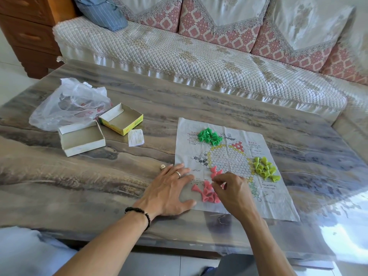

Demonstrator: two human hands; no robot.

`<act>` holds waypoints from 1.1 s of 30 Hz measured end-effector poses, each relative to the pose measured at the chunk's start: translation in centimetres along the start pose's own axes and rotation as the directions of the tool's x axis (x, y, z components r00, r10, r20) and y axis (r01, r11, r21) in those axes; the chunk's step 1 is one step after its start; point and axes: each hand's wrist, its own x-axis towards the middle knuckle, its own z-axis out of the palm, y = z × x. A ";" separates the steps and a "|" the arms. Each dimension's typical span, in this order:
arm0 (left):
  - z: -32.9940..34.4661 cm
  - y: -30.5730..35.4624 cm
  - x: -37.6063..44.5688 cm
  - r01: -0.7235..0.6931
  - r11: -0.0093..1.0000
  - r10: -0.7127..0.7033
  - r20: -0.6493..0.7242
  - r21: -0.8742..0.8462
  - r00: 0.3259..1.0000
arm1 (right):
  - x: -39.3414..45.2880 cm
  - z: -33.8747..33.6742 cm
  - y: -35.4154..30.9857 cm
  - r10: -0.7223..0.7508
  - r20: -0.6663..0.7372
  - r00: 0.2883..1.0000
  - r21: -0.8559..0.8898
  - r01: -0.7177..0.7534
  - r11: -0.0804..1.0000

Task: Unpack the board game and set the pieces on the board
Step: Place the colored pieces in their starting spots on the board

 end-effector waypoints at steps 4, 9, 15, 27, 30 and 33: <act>0.0 0.0 0.0 0.003 1.000 -0.003 -0.005 -0.003 1.000 | 0.0 0.3 0.1 -0.009 -0.012 1.000 0.002 0.009 1.000; -0.1 0.0 0.0 0.008 1.000 -0.008 0.013 -0.009 1.000 | -0.3 -0.7 1.7 0.064 -0.143 0.988 0.076 -0.053 0.996; -0.1 0.1 0.0 -0.001 1.000 0.001 -0.001 -0.009 1.000 | -0.7 -1.4 3.4 0.117 -0.173 0.978 0.036 -0.113 0.993; 0.0 0.0 0.1 -0.003 1.000 0.003 -0.008 -0.007 1.000 | 0.0 -0.3 3.2 0.146 -0.123 0.982 -0.015 -0.149 0.989; 0.0 0.0 0.1 -0.001 1.000 0.001 -0.003 -0.002 1.000 | 0.1 -0.3 3.4 0.143 -0.125 0.982 -0.022 -0.147 0.989; -0.1 0.0 0.1 0.000 1.000 0.000 -0.002 -0.006 1.000 | -0.1 -0.3 3.4 0.134 -0.142 0.981 -0.030 -0.140 0.990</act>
